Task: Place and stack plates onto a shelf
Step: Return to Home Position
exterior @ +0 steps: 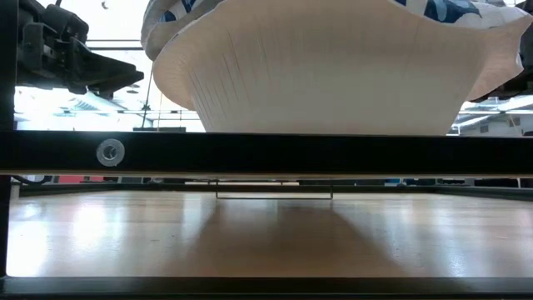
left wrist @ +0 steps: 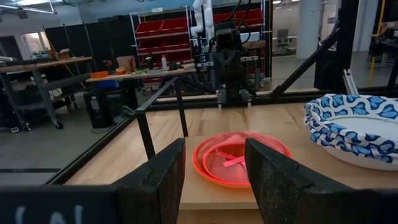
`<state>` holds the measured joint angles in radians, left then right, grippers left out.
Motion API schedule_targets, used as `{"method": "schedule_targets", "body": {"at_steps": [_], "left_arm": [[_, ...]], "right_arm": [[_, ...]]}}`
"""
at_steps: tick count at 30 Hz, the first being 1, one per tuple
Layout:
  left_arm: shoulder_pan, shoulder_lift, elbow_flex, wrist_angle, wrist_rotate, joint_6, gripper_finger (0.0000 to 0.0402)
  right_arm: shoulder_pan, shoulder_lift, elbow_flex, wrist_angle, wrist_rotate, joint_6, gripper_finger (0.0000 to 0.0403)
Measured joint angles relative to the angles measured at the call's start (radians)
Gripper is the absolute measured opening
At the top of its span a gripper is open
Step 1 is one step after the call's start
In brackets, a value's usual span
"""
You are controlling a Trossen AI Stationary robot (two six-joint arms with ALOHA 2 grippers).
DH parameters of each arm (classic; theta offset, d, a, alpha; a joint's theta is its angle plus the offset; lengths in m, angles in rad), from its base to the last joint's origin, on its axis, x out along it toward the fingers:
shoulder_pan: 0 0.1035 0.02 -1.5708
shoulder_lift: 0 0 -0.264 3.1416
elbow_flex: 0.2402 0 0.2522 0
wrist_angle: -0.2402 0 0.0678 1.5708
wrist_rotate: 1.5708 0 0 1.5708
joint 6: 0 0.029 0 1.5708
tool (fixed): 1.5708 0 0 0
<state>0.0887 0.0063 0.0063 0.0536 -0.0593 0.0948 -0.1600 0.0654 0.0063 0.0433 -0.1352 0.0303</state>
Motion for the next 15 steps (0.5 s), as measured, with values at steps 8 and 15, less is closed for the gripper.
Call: {"method": "schedule_targets", "body": {"at_steps": [8, 15], "left_arm": [[0.0, 0.0, 0.0, 0.007, 0.0, 0.0, 0.0172], [0.0, 0.0, 0.0, 0.008, 0.0, 0.0, 0.0172]], "right_arm": [[0.0, 0.0, 0.0, 0.0, 0.0, 0.0, 0.0022], [0.0, 0.0, 0.0, 0.0, 0.0, 0.0, 0.0022]]}}
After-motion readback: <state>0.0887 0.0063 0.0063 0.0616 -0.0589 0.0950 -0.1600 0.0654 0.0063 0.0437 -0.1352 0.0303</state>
